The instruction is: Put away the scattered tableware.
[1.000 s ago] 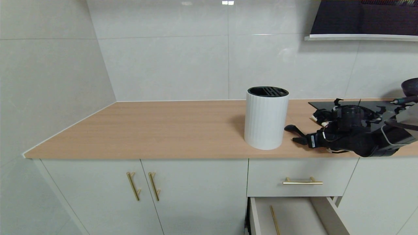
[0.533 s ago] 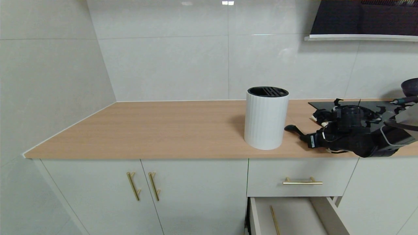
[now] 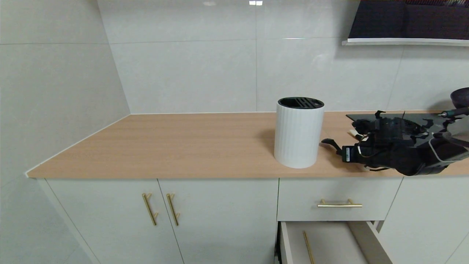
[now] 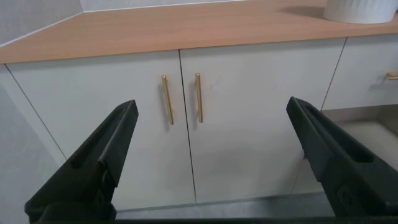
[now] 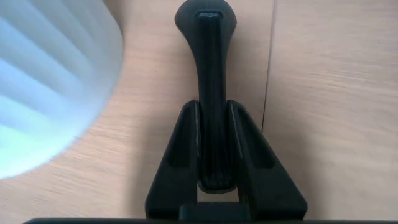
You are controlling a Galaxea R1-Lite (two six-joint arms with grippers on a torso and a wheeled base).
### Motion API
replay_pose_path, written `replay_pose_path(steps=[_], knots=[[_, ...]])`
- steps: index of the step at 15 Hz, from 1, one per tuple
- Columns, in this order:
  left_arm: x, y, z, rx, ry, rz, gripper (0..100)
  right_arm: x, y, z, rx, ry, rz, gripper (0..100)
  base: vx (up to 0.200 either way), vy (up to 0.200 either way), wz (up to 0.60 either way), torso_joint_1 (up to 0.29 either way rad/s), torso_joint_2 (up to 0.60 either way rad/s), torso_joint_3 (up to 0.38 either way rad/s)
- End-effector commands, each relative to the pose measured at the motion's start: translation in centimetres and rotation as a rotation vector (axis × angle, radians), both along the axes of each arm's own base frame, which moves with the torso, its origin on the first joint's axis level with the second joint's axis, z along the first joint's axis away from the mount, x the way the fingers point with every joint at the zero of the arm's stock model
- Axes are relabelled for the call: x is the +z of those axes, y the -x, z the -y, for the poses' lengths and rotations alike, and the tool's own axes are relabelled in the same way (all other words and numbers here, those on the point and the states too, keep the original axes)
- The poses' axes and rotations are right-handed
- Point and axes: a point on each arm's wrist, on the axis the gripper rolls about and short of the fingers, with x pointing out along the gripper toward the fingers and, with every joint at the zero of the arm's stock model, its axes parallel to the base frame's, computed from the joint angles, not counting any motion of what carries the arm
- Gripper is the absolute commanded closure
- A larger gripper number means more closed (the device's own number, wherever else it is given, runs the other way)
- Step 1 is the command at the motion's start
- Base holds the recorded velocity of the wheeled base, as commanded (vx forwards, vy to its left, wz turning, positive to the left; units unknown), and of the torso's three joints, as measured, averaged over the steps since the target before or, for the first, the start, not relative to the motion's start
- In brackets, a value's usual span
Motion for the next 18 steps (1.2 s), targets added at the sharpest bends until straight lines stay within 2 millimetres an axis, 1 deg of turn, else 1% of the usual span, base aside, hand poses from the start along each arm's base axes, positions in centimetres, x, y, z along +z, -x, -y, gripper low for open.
replay_pose_path(steps=[1,4,6,8,10,12,13,18], knots=[[0.0,0.0,0.0,0.000,0.000,0.001,0,3.8,4.2,-0.2,-0.044,-0.018,0.041,100,0.000,0.000,0.00,0.000,0.00,0.000],[0.0,0.0,0.0,0.000,0.000,-0.001,0,4.9,10.6,0.9,-0.074,-0.033,-0.003,100,0.000,0.000,0.00,0.000,0.00,0.000],[0.0,0.0,0.0,0.000,0.000,0.001,0,4.7,15.0,1.1,-0.070,-0.041,-0.073,100,0.000,0.000,0.00,0.000,0.00,0.000],[0.0,0.0,0.0,0.000,0.000,0.001,0,4.0,18.6,0.9,0.029,-0.112,-0.123,100,0.000,0.000,0.00,0.000,0.00,0.000],[0.0,0.0,0.0,0.000,0.000,-0.001,0,3.1,20.2,0.9,0.054,-0.120,-0.160,100,0.000,0.000,0.00,0.000,0.00,0.000],[0.0,0.0,0.0,0.000,0.000,-0.001,0,2.2,21.2,0.9,0.057,-0.124,-0.195,100,0.000,0.000,0.00,0.000,0.00,0.000],[0.0,0.0,0.0,0.000,0.000,-0.001,0,1.5,21.3,0.9,0.058,-0.122,-0.228,100,0.000,0.000,0.00,0.000,0.00,0.000],[0.0,0.0,0.0,0.000,0.000,0.001,0,-1.2,20.2,0.9,0.055,-0.101,-0.334,100,0.000,0.000,0.00,0.000,0.00,0.000]])
